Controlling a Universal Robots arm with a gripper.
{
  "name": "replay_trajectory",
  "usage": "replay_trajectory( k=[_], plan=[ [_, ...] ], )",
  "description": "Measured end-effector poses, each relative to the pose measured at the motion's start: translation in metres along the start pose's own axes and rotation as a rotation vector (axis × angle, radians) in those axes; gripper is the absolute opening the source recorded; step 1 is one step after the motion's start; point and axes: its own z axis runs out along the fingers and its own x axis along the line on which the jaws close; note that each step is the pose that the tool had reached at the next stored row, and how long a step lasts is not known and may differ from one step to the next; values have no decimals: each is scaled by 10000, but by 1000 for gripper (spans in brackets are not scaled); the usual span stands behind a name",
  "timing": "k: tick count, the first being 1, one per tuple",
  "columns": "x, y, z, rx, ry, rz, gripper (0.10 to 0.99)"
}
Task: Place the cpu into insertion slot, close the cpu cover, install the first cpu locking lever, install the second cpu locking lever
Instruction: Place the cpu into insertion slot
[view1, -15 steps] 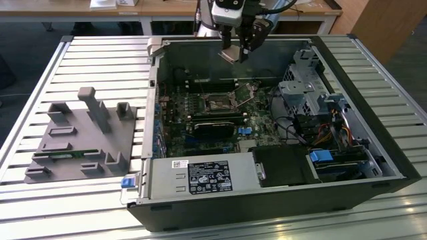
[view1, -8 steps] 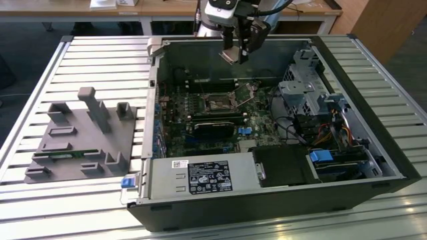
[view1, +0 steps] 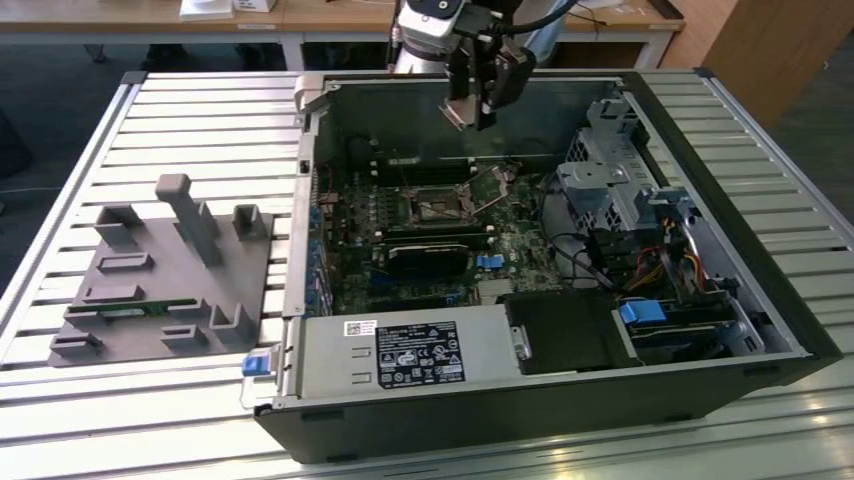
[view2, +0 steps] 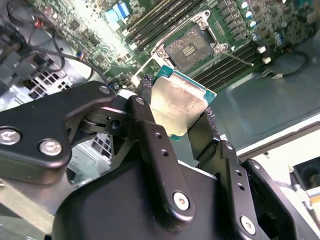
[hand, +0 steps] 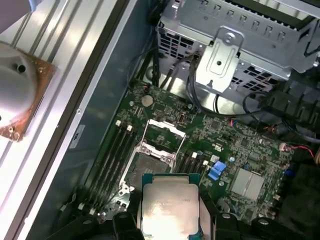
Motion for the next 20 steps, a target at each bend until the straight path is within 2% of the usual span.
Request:
replay_trajectory(
  k=[8, 15, 20],
  plan=[
    [6, 0, 20, -19, -91, 1019, 541],
    [7, -4, 69, -27, -124, 1390, 541],
    [9, -6, 110, -34, -171, 1888, 541]
  ],
)
